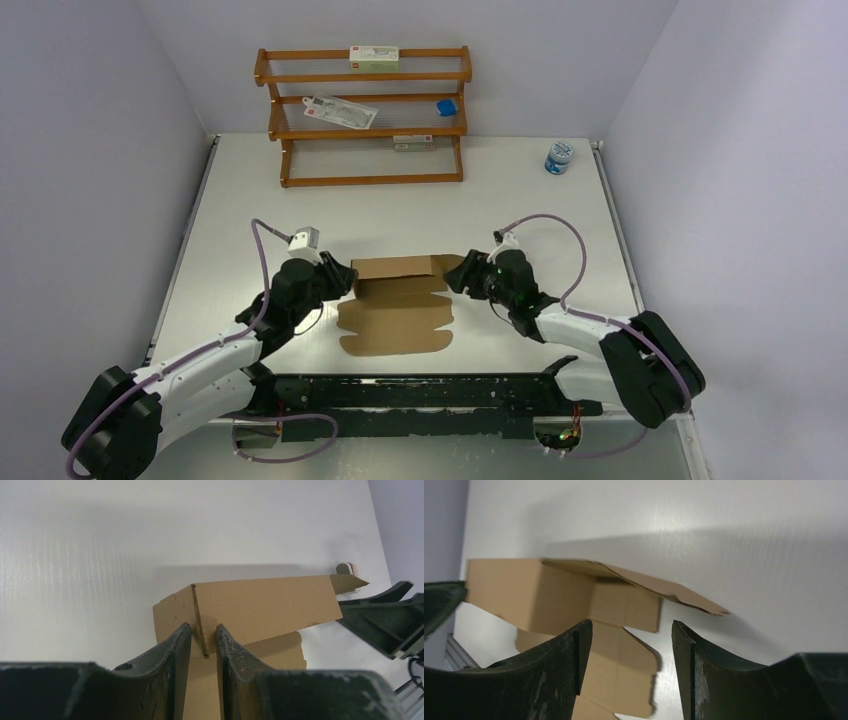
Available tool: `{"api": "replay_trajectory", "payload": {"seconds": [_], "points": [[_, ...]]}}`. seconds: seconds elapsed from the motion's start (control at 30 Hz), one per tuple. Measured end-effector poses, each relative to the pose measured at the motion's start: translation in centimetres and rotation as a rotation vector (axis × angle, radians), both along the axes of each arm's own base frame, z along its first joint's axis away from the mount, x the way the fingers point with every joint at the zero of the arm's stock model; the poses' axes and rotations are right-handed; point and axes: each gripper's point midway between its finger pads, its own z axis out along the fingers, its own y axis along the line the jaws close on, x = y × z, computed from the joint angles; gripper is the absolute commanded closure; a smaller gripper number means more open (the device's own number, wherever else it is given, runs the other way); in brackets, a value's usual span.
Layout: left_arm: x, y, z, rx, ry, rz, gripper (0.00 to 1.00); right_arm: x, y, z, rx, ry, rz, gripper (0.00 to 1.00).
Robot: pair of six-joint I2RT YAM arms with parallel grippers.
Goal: Fold the paper box
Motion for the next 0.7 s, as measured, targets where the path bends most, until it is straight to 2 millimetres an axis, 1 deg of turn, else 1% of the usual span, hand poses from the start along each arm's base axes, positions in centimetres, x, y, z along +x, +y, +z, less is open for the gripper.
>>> {"api": "replay_trajectory", "payload": {"seconds": [0.13,0.2,0.3,0.5,0.7], "points": [[0.1,-0.1,0.1,0.004,0.001,0.0,0.69,-0.9,-0.4,-2.8,-0.013,0.033,0.002,0.35],[0.2,0.0,0.1,0.006,0.0,0.002,0.68,-0.8,-0.2,-3.5,-0.011,0.039,0.007,0.34],[0.2,0.0,0.1,0.008,0.002,0.002,0.67,-0.4,0.4,-3.9,0.011,0.031,0.025,0.34],[0.3,-0.1,0.1,0.009,0.004,0.002,0.67,0.4,1.9,-3.7,0.068,0.009,0.056,0.35],[0.3,-0.1,0.1,0.008,0.004,0.001,0.67,0.2,2.9,-3.6,0.114,0.009,0.093,0.37]]}}
